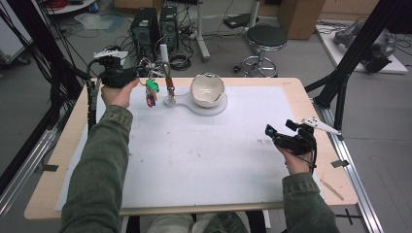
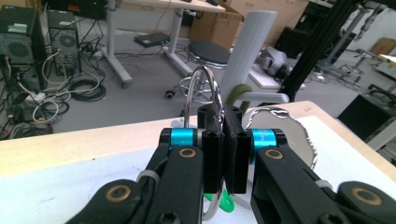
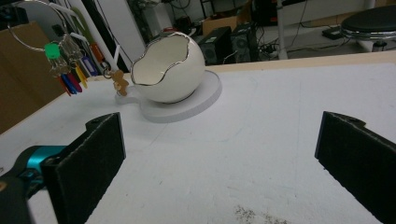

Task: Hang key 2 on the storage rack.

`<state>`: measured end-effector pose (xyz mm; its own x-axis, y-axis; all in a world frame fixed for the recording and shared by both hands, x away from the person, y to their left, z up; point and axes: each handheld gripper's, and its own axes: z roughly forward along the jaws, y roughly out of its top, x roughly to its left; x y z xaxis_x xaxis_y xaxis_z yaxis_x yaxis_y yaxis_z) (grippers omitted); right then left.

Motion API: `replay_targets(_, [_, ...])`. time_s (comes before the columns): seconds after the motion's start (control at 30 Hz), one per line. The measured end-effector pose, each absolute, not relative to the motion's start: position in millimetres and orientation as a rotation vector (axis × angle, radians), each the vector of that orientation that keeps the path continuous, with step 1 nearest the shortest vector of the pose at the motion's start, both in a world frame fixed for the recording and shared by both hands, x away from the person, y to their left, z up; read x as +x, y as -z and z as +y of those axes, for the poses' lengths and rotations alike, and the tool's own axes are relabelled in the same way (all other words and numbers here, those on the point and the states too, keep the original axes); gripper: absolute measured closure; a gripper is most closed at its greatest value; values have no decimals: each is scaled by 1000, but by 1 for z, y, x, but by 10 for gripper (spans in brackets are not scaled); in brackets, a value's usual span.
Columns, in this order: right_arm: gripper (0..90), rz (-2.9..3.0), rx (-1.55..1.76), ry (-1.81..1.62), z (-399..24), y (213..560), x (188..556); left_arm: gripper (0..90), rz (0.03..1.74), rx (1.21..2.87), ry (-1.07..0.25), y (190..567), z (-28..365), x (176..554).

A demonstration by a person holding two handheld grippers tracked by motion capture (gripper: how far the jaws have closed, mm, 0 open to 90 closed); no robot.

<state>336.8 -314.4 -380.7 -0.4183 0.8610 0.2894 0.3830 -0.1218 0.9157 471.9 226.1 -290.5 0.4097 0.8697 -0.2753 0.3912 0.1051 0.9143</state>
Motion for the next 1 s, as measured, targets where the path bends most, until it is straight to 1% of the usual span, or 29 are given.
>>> replay_targets(0.3, [6,1766,1373,-1549,-313,383,337,869,1211,1497,-531,298,229,480])
replay_targets(0.73, [6,1768,1382,-1551,-314,384,336,868,1229,1510,-597,293,235,475])
replay_targets(1.0, [7,1773,1384,-1551,-313,385,338,868,1225,1509,-554,300,233,482])
